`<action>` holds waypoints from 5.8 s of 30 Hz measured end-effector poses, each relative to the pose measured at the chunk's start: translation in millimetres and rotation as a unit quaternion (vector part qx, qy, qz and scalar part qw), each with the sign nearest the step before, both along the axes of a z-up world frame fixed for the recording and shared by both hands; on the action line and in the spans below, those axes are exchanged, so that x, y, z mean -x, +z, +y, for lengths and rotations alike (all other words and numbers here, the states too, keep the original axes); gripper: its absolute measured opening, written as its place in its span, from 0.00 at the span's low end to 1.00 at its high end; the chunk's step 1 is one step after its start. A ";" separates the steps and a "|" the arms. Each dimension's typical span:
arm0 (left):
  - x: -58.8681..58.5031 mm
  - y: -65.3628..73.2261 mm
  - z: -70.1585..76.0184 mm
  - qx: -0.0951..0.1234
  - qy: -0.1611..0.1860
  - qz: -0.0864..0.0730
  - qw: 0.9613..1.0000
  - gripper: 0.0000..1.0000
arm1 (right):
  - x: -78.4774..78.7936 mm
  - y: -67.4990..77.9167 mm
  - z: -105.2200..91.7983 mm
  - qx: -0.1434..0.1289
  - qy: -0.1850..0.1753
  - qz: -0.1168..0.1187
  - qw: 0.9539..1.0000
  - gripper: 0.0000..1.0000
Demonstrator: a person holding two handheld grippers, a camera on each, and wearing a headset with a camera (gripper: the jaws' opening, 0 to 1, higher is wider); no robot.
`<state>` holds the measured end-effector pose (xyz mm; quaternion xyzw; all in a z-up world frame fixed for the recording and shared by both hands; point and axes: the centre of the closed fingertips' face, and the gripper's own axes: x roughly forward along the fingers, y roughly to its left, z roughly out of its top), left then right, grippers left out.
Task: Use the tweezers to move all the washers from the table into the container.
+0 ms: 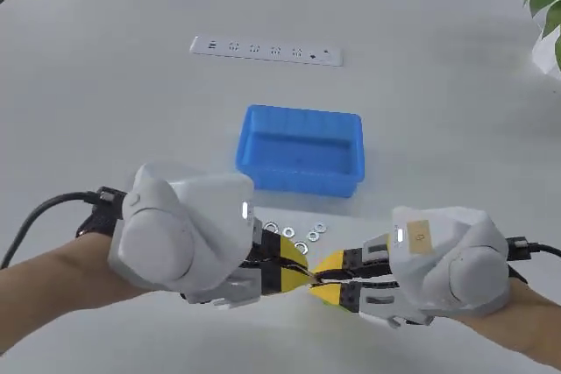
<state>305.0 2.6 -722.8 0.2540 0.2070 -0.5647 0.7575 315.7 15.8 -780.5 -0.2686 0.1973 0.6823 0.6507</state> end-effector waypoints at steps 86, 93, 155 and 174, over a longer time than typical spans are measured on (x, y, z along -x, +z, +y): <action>-17.4 23.4 9.8 0.043 0.005 -0.051 0.998 0.05 | -14.3 3.5 23.2 0.011 -0.019 -0.012 1.000 0.27; -26.0 26.9 19.0 0.048 0.021 -0.053 0.997 0.05 | -16.7 2.6 16.7 0.006 -0.039 -0.002 0.999 0.30; -35.8 19.3 33.7 0.079 0.021 0.040 0.996 0.05 | -28.6 3.6 51.4 -0.006 -0.011 0.019 1.000 0.24; -37.6 17.9 31.2 0.081 0.026 0.048 0.995 0.06 | -30.0 -0.3 53.8 -0.003 0.020 -0.008 1.000 0.10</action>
